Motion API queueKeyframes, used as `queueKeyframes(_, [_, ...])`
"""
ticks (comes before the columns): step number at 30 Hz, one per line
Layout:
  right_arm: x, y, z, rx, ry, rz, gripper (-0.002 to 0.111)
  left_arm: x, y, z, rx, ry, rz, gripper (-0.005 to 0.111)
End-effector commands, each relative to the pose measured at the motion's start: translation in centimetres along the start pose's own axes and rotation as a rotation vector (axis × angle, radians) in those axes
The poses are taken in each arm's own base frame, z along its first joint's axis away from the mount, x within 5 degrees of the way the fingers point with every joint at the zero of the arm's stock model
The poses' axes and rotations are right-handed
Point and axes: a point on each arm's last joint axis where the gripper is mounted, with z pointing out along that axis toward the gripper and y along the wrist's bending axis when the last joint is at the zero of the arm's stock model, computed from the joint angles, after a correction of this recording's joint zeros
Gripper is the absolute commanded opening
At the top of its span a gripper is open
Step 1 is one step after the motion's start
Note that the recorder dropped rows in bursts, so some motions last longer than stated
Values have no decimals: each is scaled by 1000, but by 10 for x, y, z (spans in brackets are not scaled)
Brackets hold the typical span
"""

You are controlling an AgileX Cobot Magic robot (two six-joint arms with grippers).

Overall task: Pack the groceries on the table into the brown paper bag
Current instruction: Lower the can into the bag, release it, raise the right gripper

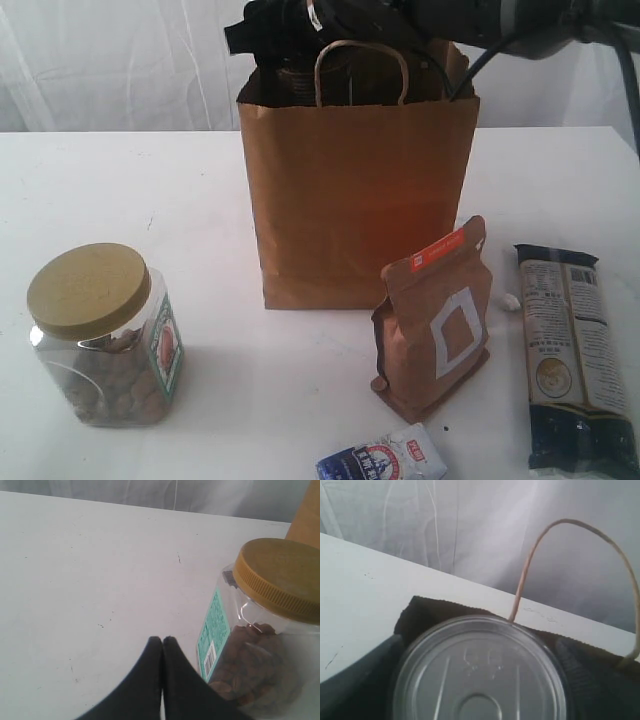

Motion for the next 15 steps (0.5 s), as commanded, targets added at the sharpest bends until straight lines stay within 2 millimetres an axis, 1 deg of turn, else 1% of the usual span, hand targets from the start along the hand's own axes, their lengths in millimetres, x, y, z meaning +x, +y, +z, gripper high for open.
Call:
queueKeyframes(1, [-8,-3,-7,5,-29,4,79,1,0,0,3,-2,-4,0])
queueKeyframes(6, [-5,-5,-7,24,6,22,88,1,0,0,3,-2,-4,0])
queueKeyframes(15, [-5,-5,-7,24,7,23,89,1,0,0,3,-2,-4,0])
